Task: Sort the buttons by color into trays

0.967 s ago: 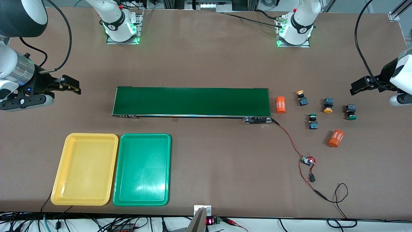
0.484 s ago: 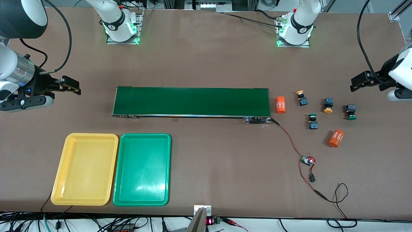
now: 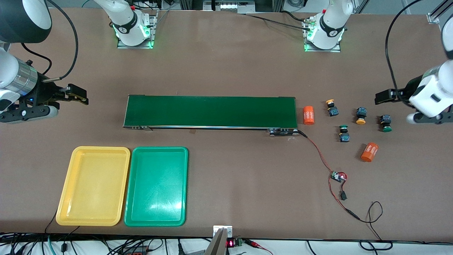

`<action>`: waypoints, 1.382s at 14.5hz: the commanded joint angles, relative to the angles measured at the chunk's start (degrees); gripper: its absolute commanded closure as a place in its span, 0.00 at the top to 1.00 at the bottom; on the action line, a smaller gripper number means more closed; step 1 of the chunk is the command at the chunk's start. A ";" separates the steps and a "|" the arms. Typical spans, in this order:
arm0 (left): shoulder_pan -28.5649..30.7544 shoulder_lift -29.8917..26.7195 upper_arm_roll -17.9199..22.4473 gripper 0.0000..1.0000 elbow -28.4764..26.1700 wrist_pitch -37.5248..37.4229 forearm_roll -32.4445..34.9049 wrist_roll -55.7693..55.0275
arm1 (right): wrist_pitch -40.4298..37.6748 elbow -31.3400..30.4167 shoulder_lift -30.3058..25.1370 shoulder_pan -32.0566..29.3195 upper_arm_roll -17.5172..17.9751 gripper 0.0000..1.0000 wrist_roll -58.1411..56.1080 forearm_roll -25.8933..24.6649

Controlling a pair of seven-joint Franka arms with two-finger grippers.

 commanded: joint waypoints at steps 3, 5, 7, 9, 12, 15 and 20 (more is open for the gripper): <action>4.04 5.63 0.82 1.00 1.52 -0.56 -0.37 3.13 | -0.05 0.99 0.88 -0.12 0.24 1.00 0.07 -0.11; 4.76 7.82 0.82 1.00 2.83 -0.47 -0.98 2.71 | -0.05 0.99 1.22 -0.21 0.24 1.00 -0.02 0.15; 5.90 9.76 0.82 1.00 4.41 -0.65 -0.55 2.54 | -0.22 0.99 1.84 -0.21 0.24 1.00 -0.19 0.33; 5.11 10.39 0.74 1.00 4.07 -0.92 -0.11 2.53 | -0.22 0.90 2.11 -0.30 0.24 1.00 -0.19 0.33; 5.64 15.03 0.65 1.00 4.59 0.83 0.60 2.71 | -0.75 0.82 2.81 -0.30 0.24 1.00 -0.19 0.33; 5.90 18.99 0.82 1.00 4.68 8.38 1.38 3.41 | -1.01 0.73 3.07 -0.39 0.24 1.00 -0.28 0.33; 6.17 29.43 0.82 1.00 11.51 15.16 2.27 11.37 | -1.45 0.55 3.07 -0.39 0.24 1.00 -0.37 0.42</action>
